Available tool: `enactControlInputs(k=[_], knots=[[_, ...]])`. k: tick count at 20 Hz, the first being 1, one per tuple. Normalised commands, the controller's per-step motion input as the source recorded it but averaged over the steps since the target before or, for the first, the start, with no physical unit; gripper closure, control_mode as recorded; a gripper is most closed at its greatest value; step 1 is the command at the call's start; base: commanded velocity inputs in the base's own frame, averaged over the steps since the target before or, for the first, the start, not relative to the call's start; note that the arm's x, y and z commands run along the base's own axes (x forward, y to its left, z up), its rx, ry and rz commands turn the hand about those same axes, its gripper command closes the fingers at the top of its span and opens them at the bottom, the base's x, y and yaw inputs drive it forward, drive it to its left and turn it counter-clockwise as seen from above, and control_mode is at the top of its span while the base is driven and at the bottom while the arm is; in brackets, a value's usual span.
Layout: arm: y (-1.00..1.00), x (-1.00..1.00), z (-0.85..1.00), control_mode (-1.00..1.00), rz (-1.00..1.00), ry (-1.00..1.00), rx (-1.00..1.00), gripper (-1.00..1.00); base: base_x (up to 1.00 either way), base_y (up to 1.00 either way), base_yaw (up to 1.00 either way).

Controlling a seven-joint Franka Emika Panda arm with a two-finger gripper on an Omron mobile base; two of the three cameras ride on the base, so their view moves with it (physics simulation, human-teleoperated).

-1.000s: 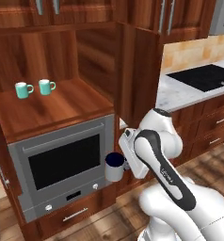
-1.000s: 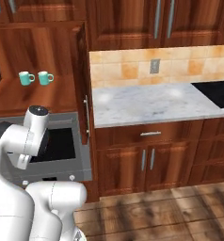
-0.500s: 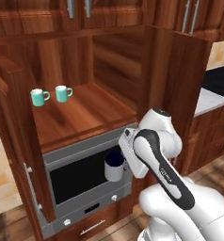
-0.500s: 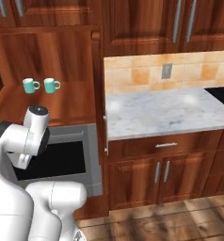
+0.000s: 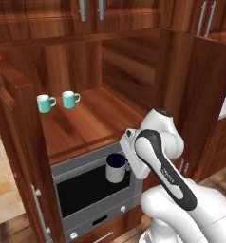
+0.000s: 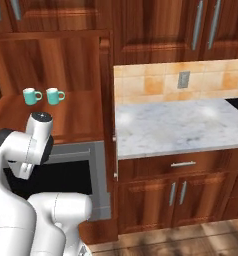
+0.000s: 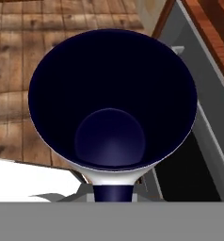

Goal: Pick the mug on the counter and place it in the cabinet with the handle facing the right, like the mugs already inside.

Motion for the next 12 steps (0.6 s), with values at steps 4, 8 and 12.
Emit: enactControlInputs(k=[4, 8, 12], knots=[[0.0, 0.0, 0.0, 1.0, 0.0, 0.0, 0.0, 1.0, 0.52, -0.1, 0.07], [0.0, 0.0, 0.0, 1.0, 0.0, 0.0, 0.0, 1.0, 0.48, -0.02, 0.08], [0.0, 0.0, 0.0, 1.0, 0.0, 0.0, 0.0, 1.0, 0.43, -0.01, 0.06]])
